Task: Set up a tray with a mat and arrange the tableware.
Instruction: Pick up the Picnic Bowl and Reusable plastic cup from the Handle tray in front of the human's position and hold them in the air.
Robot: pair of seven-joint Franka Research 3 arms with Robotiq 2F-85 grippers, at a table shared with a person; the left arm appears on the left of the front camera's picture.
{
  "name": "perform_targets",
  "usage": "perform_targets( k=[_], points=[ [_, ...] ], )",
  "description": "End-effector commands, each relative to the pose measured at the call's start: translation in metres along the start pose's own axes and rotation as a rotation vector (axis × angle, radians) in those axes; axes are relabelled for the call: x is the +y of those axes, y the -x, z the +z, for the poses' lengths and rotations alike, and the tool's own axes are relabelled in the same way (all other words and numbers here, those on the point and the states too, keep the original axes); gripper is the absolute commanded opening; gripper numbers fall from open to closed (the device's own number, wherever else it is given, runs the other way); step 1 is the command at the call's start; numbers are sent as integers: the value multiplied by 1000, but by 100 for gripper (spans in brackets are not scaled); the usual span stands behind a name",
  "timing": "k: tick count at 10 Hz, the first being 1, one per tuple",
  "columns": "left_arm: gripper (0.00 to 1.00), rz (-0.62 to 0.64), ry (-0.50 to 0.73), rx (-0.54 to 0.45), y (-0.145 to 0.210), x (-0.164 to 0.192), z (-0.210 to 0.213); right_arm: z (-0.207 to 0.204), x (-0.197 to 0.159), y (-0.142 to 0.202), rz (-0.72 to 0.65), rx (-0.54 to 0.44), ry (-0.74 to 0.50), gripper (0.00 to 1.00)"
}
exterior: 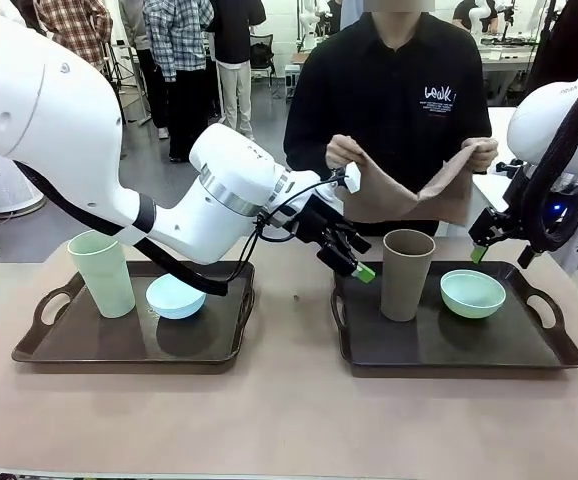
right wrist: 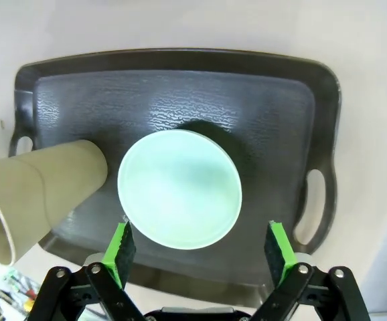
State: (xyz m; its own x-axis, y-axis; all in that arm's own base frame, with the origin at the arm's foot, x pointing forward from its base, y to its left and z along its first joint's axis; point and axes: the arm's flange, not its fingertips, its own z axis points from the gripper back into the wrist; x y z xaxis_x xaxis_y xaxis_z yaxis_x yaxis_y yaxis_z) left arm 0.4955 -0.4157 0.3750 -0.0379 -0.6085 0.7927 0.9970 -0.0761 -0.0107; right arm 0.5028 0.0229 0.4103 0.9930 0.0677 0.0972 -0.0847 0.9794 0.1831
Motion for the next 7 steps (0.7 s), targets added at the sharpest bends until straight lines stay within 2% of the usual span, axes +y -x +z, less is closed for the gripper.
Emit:
perform_targets(
  k=[1,2,4,7],
  points=[
    [100,11,-50,-7,-7,-3,12,0,2,1,3,6,-1,100],
    [100,0,0,0,0,0,0,0,0,0,0,0,0,100],
    [100,37,-23,-60,2,10,-3,-16,-3,-14,28,39,56,100],
    [100,-14,22,-35,2,13,-27,-26,-8,-26,5,34,166,100]
  ],
)
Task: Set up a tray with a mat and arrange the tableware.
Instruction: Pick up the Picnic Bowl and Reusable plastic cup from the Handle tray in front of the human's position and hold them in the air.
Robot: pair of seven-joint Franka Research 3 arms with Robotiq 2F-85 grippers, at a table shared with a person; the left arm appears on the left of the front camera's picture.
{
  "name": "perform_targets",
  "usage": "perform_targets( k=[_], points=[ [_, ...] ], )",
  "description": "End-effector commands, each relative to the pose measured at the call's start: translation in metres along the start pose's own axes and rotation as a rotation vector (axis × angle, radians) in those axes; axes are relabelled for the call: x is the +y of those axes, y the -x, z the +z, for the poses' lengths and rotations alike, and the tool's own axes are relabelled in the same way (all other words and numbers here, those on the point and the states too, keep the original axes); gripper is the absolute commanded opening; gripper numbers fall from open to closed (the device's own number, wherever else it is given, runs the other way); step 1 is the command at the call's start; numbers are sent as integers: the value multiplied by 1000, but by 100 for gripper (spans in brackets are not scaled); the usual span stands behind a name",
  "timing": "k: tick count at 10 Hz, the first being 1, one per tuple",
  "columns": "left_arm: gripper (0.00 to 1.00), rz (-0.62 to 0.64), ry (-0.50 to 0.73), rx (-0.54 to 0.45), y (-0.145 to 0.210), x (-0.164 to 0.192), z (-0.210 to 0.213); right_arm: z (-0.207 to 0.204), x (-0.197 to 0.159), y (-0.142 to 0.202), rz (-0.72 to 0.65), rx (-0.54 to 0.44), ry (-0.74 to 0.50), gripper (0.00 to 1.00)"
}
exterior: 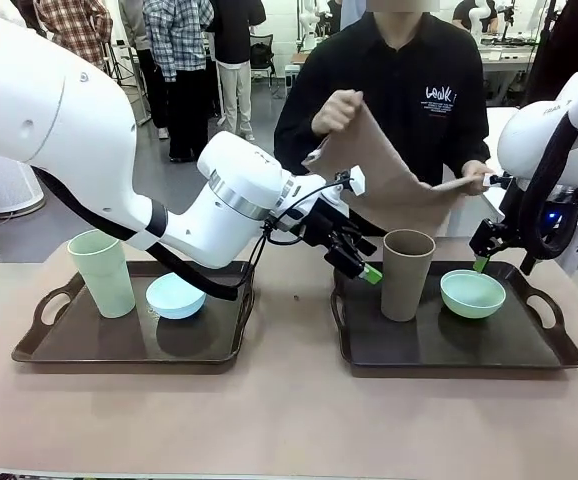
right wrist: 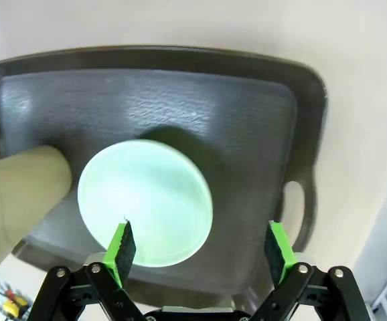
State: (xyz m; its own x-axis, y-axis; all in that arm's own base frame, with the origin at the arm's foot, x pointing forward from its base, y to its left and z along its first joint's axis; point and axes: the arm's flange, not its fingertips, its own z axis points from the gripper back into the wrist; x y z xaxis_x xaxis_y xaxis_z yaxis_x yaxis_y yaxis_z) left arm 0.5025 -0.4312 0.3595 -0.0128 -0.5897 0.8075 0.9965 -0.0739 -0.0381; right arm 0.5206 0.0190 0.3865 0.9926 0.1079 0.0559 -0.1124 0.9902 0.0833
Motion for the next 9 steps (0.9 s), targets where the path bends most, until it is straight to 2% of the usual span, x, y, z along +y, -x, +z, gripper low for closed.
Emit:
perform_targets(
  k=[1,6,9],
  points=[
    [100,-43,12,-2,-3,8,-13,-6,-1,-16,-46,-4,79,100],
    [100,-74,-20,57,-5,24,-42,-25,-2,-19,-3,53,57,100],
    [100,-87,-19,54,-9,29,-53,-39,-2,-18,28,85,57,100]
  ],
)
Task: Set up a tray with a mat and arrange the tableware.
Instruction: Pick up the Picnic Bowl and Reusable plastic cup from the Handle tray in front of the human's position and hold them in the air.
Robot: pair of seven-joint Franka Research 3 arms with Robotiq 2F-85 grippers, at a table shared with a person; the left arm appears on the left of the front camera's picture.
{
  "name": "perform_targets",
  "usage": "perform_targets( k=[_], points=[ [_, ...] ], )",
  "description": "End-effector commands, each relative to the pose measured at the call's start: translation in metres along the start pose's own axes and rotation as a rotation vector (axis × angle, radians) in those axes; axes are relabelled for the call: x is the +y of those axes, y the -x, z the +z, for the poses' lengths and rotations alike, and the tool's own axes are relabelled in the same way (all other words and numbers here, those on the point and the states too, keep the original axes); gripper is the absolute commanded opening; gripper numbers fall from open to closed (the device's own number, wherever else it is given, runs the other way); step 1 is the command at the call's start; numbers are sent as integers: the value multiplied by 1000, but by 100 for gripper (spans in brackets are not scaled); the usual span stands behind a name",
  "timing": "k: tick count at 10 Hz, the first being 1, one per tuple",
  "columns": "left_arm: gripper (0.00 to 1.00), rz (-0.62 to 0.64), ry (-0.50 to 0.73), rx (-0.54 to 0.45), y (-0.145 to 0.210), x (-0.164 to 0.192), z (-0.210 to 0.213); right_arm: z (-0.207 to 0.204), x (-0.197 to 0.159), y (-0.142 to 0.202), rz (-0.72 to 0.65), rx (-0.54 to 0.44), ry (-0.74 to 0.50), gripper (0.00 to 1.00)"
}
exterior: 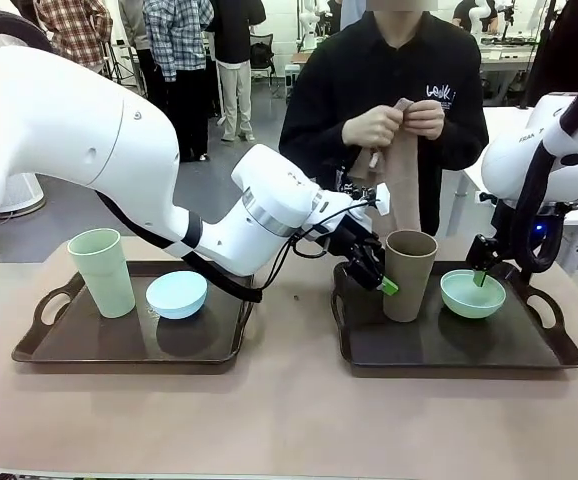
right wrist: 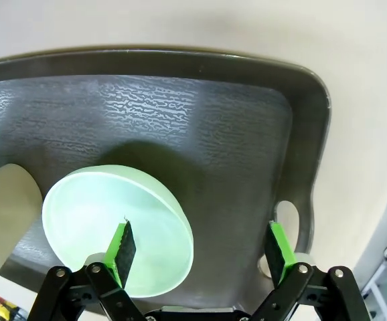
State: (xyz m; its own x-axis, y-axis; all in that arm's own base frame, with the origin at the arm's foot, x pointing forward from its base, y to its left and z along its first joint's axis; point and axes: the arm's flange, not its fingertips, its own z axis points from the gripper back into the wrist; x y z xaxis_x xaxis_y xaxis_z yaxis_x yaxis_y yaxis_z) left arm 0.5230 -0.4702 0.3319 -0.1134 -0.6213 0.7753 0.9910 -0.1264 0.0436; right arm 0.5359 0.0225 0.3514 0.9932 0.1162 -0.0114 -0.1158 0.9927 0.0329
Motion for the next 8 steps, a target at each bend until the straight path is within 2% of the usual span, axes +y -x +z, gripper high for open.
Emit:
perform_targets(
  k=[1,3,4,5,6,7,8],
  points=[
    [100,10,-5,12,-11,8,-12,-6,1,-5,34,22,3,100],
    [100,-5,-6,21,-16,10,-16,-12,4,-5,52,29,-2,100],
    [100,-9,8,15,-17,10,-19,-15,6,-4,84,48,-5,91],
    [82,-12,13,14,-17,10,-20,-16,6,-4,84,56,-9,42],
    [46,-14,23,7,-15,9,-19,-16,5,-3,86,58,-11,32],
    [28,-4,30,-7,-12,9,-17,-16,5,-3,84,58,-19,0],
    [0,0,32,-11,-11,9,-17,-17,4,-3,82,59,-23,0]
  ],
)
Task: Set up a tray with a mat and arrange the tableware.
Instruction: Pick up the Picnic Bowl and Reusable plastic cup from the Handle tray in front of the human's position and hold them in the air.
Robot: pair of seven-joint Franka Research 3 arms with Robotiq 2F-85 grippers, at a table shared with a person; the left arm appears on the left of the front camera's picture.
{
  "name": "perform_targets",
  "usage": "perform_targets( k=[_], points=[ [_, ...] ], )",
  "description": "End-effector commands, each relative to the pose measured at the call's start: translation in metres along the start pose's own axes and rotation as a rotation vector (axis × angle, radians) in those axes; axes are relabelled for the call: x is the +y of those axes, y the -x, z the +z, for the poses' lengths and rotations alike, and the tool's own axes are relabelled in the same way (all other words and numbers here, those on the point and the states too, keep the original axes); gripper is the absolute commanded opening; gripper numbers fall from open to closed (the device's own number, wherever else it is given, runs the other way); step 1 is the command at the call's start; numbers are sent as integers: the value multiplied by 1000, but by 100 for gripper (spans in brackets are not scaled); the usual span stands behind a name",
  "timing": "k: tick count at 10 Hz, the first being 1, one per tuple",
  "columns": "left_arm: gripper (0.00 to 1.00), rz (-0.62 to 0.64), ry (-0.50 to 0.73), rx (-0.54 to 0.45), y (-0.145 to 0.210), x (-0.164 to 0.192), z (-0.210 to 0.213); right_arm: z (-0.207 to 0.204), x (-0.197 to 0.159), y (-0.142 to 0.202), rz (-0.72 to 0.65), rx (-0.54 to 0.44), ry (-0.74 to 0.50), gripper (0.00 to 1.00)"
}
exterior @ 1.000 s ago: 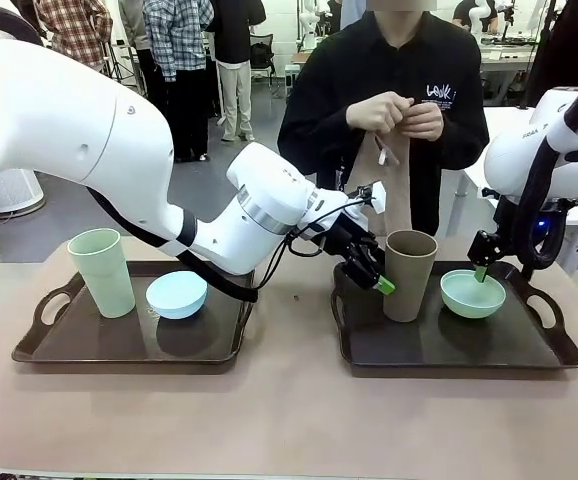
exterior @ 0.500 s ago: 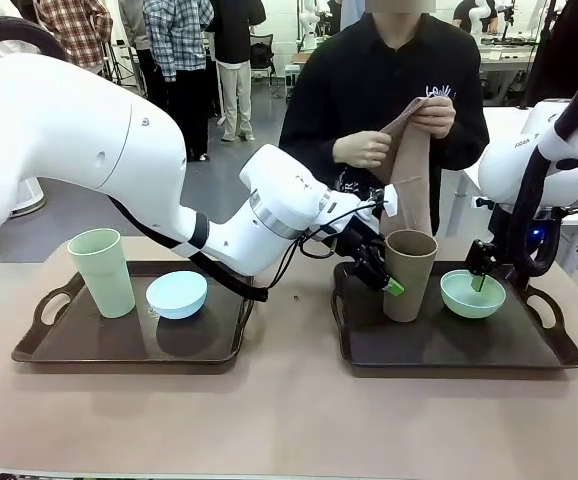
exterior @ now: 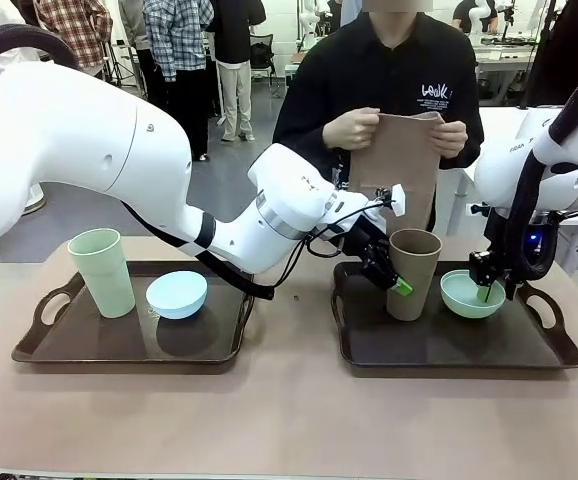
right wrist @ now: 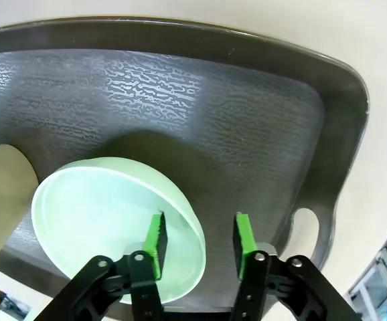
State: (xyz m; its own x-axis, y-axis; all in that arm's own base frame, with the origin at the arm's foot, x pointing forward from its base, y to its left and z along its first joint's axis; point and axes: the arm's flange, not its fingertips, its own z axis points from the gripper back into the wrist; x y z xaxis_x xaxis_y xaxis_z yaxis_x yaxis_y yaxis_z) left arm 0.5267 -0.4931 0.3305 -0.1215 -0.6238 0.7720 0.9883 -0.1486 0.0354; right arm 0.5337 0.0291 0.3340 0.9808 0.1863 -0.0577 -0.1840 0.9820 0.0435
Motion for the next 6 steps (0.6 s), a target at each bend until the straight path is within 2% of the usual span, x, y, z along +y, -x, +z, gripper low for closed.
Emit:
perform_targets(
  k=[1,2,3,4,5,6],
  points=[
    [0,10,14,-13,2,2,1,1,-2,-4,11,12,-17,0],
    [0,18,19,-11,2,2,1,1,-3,-4,1,10,-11,2],
    [31,28,23,-12,3,1,1,2,-3,-3,-11,-1,8,0],
    [31,39,26,-13,3,0,1,3,-3,-3,-20,-7,17,0],
    [0,47,25,-14,3,-1,2,4,-3,-3,-26,-10,32,0],
    [31,51,23,-15,2,-3,5,5,-3,-3,-28,-13,40,0]
  ],
)
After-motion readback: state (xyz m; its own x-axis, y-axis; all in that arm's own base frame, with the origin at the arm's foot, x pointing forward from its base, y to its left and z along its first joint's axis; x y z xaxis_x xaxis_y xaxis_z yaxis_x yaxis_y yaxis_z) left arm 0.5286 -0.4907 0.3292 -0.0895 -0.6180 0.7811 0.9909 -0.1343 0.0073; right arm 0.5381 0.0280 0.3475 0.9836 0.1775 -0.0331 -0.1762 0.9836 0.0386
